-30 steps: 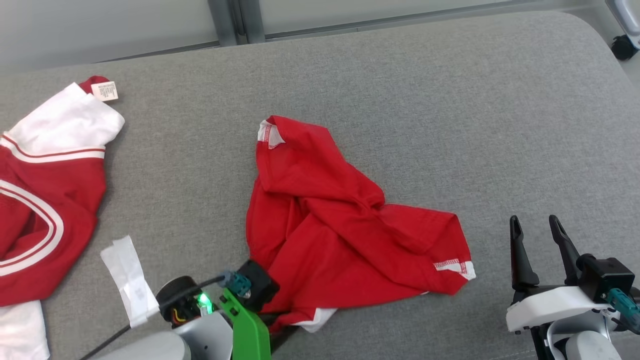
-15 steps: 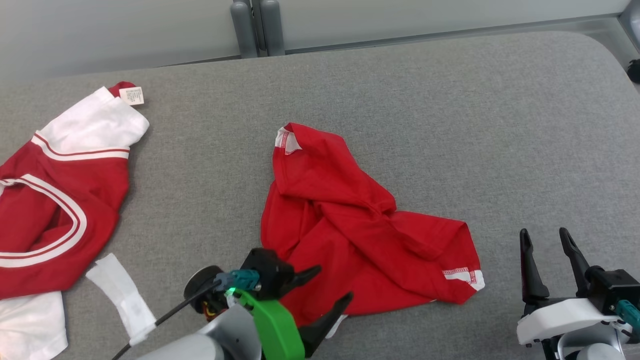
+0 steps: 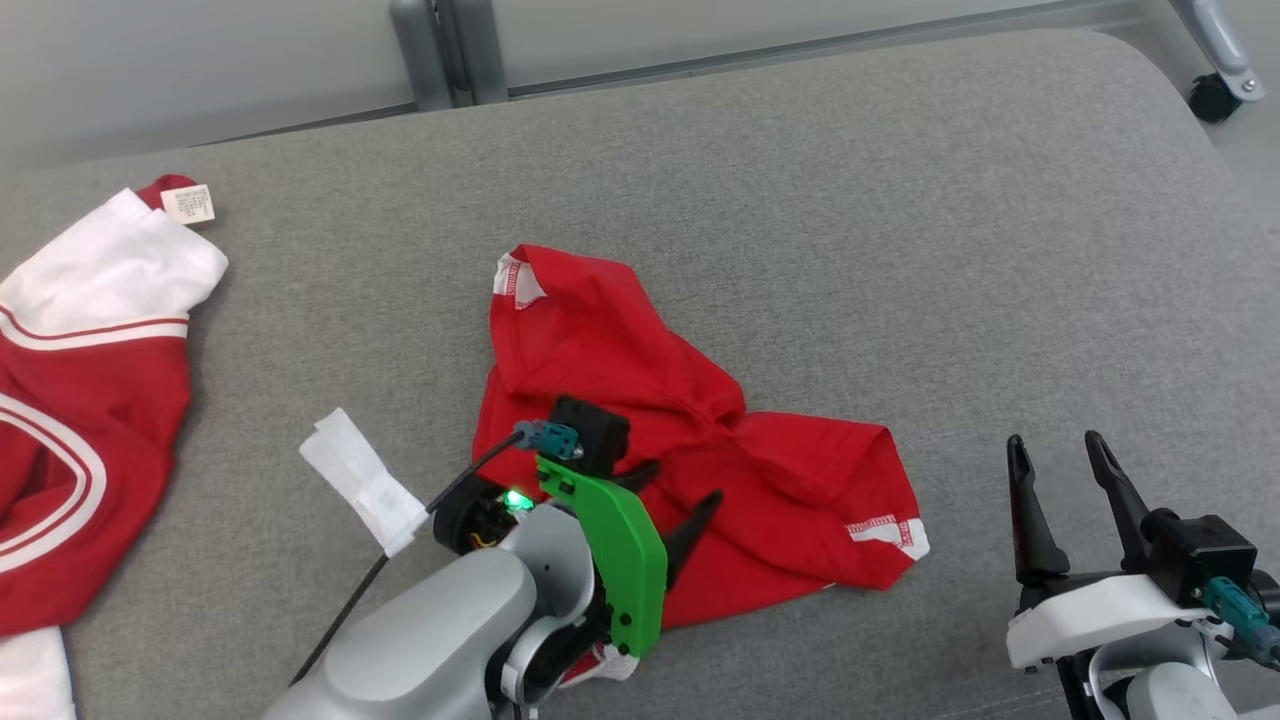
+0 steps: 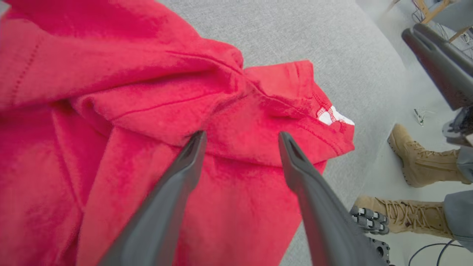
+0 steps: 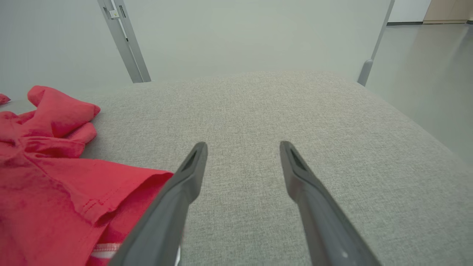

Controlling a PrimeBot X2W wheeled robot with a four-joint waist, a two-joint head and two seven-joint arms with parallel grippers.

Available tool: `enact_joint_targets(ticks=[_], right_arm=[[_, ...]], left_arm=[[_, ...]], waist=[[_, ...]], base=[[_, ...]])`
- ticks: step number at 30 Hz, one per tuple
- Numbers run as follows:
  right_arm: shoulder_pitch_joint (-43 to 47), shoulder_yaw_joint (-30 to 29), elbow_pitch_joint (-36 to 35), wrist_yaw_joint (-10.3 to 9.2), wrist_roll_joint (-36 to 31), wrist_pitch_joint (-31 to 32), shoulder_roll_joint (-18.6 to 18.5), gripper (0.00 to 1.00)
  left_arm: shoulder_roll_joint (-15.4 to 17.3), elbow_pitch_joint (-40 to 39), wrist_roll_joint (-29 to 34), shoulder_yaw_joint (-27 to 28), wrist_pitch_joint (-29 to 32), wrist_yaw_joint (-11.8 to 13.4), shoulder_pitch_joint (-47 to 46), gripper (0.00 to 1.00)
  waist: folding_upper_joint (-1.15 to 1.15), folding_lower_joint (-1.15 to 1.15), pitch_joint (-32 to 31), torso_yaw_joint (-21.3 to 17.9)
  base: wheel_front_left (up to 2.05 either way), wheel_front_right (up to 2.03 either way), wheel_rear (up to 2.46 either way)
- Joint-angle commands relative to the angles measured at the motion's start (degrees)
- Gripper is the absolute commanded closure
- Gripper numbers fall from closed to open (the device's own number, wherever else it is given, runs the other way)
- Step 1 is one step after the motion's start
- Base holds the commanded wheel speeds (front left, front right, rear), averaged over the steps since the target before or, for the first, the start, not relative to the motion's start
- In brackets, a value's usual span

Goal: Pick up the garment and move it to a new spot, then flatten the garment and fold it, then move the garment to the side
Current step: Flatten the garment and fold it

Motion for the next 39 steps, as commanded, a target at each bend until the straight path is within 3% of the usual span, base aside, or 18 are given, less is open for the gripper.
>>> enact_joint_targets(ticks=[1,2,3,4,5,7,8,10,11,13,16,23,31,35,36,39], right_arm=[[0.1,-0.3,-0.1,-0.02,0.5,-0.2,0.2,0.0],[0.2,-0.6,-0.2,-0.02,0.6,-0.2,0.2,0.0],[0.5,-0.9,-0.1,-0.02,0.6,-0.2,0.2,0.0],[0.6,-1.0,-0.1,-0.02,0.6,-0.2,0.3,0.0],[0.7,-1.0,-0.1,-0.02,0.5,-0.2,0.4,0.0],[0.7,-1.2,0.0,-0.02,0.4,-0.2,0.5,0.0],[0.8,-1.3,0.0,-0.02,0.4,-0.2,0.5,0.0],[1.0,-1.5,-0.2,-0.02,0.4,-0.2,0.6,0.0],[1.2,-1.7,-0.2,-0.02,0.5,-0.2,0.6,0.0],[1.4,-1.9,-0.3,-0.02,0.4,-0.2,0.7,0.0],[1.5,-2.1,-0.3,-0.02,0.2,-0.2,0.7,0.0],[0.6,-1.7,-0.4,-0.02,0.0,-0.2,0.5,0.0],[-0.2,-0.9,-0.3,-0.02,0.5,-0.2,0.5,0.0],[-0.1,-1.0,-0.2,-0.02,0.6,-0.2,0.7,0.0],[-0.2,-1.0,-0.2,-0.02,0.6,-0.2,0.7,0.0],[-0.4,-1.0,-0.1,-0.02,0.7,-0.2,0.8,0.0]], left_arm=[[-0.8,1.3,-1.1,0.4,-0.5,-0.8,-0.4,0.0],[-1.3,1.9,-1.2,0.7,-0.8,-1.2,-0.6,0.0],[-1.6,2.7,-1.5,1.1,-1.2,-1.6,-0.8,0.12],[-1.5,3.3,-1.3,1.1,-1.3,-1.5,-1.0,0.17],[-1.4,4.0,-0.5,0.9,-1.5,-1.4,-1.5,0.5],[-1.6,4.3,-0.5,1.1,-2.0,-1.5,-1.6,0.55],[-1.7,4.1,-0.9,1.2,-2.2,-1.8,-1.4,0.54],[-1.3,3.4,-0.8,1.3,-2.5,-2.0,-1.3,0.3],[-0.9,3.0,-0.5,1.1,-2.6,-2.0,-1.0,0.22],[0.0,1.9,-0.4,1.3,-2.9,-1.5,-0.3,0.19],[1.3,0.2,-0.3,2.1,-3.7,-0.3,0.3,0.0],[4.6,-2.4,-1.0,3.7,-3.5,2.3,1.0,0.0],[2.8,-1.8,-1.9,2.6,-2.3,1.6,1.5,0.02],[2.0,-1.2,-1.7,2.2,-2.3,1.4,1.1,0.29],[1.8,-1.0,-1.7,2.3,-2.3,1.3,0.8,0.42],[1.5,-0.5,-1.4,2.6,-2.8,1.6,-0.1,0.53]], waist=[[0.0,0.0,1.0,-1.5],[0.0,0.0,1.2,-1.7],[0.0,0.0,1.3,-1.9],[0.0,0.0,1.3,-2.0],[0.0,0.0,1.3,-2.2],[0.0,0.0,1.2,-2.5],[0.0,0.0,1.2,-2.5],[0.0,0.0,1.1,-2.5],[0.0,0.0,1.0,-2.3],[0.0,0.0,0.8,-1.9],[0.0,0.0,0.6,-1.1],[0.0,0.0,0.5,0.6],[0.0,0.0,1.2,0.0],[0.0,0.0,1.8,-0.9],[0.0,0.0,2.0,-1.1],[0.0,0.0,2.3,-1.8]], base=[[0.0,0.0,0.0],[0.0,0.0,0.0],[0.0,0.0,0.0],[0.0,0.0,0.0],[0.0,0.0,0.0],[0.0,0.0,0.0],[0.0,0.0,0.0],[0.0,0.0,0.0],[0.0,0.0,0.0],[0.0,0.0,0.0],[0.0,0.0,0.0],[0.0,0.0,0.0],[0.0,0.0,0.0],[0.0,0.0,0.0],[0.0,0.0,0.0],[0.0,0.0,0.0]])
